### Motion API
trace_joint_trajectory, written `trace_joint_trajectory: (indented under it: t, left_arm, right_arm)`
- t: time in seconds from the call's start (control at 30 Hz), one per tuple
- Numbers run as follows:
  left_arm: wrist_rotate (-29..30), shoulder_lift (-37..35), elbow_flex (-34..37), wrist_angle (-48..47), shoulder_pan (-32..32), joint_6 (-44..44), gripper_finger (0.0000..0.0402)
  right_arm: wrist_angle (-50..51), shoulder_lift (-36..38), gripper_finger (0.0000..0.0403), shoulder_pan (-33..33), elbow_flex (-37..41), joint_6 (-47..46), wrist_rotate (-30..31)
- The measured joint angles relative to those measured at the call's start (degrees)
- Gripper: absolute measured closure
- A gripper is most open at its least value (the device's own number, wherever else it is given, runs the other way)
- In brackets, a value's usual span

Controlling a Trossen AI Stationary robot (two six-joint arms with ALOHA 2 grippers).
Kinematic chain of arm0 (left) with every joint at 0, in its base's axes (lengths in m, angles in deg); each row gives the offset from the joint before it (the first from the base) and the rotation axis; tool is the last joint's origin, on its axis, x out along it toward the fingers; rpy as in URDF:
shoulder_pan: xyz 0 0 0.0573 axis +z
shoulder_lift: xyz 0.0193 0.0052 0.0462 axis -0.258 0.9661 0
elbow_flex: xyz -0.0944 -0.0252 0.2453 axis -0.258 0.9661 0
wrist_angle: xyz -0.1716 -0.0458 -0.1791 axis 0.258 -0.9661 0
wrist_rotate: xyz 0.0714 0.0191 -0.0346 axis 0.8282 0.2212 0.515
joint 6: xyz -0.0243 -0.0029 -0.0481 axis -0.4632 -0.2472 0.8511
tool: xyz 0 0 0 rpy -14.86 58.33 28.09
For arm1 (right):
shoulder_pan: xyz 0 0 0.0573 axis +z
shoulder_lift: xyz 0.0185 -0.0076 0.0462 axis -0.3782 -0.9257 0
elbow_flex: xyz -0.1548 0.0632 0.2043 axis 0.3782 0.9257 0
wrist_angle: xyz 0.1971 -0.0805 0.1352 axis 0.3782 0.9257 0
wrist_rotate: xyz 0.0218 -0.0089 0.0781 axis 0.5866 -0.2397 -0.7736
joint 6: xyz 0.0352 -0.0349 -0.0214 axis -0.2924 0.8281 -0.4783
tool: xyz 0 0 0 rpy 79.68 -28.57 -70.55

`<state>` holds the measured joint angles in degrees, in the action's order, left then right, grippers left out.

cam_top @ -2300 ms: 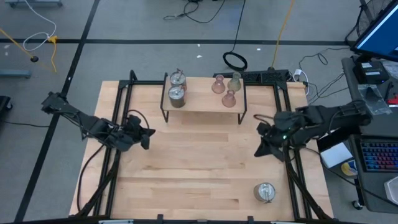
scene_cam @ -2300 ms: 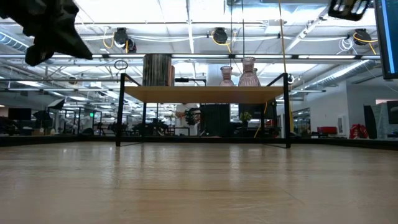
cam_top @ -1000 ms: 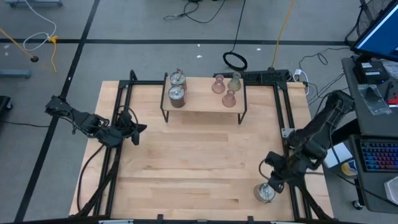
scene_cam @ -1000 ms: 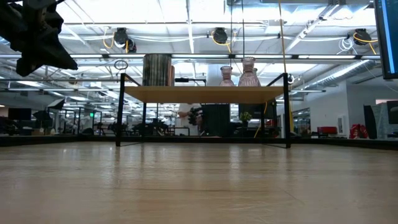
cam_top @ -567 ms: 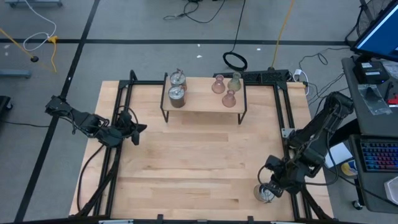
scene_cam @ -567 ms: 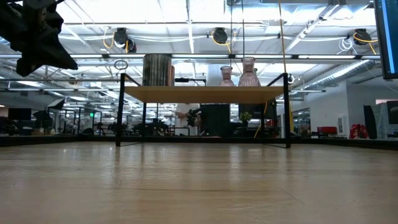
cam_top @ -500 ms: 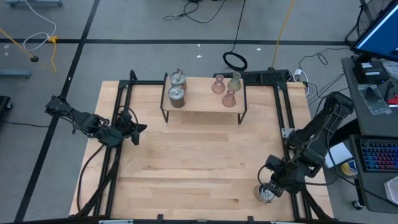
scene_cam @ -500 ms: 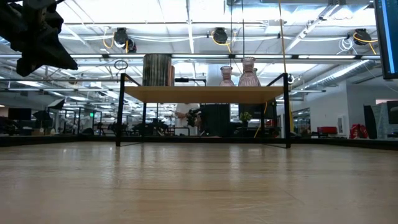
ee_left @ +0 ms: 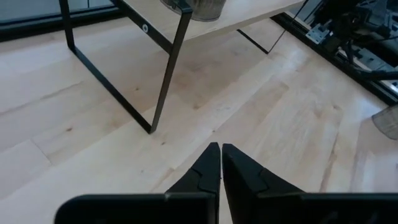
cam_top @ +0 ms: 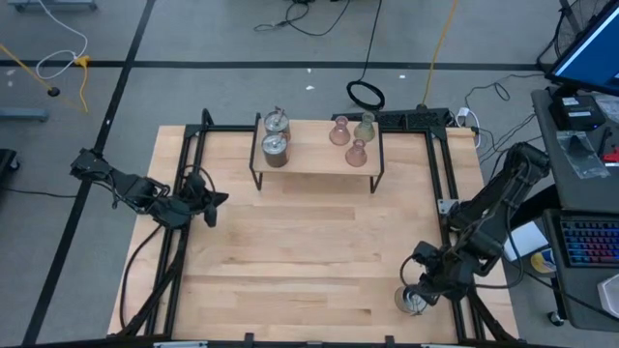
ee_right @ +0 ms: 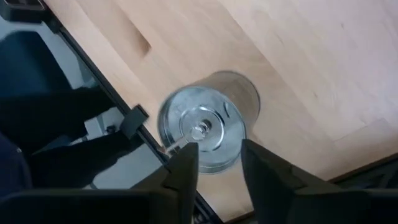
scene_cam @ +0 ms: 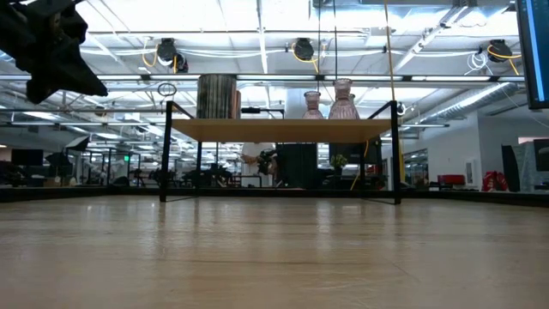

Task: Pick & Place candle stick holders
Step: Put the silver scented candle on the shelf

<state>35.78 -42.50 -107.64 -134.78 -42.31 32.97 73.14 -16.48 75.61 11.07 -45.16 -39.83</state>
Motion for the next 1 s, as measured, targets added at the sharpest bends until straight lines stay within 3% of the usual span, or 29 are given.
trace_joint_trajectory:
  t: [0.23, 1.0]
  left_arm:
    - [0.04, 0.01, 0.0, 0.02, 0.0, -3.08, 0.0381]
    - [0.85, 0.02, -0.02, 0.07, 0.0, -2.34, 0.038]
  right_arm:
    - [-4.71, -0.02, 0.026, -0.02, 4.12, -0.27, -2.91]
    - [-9.99, 0.1, 0.0268, -0.02, 12.48, -2.18, -2.95]
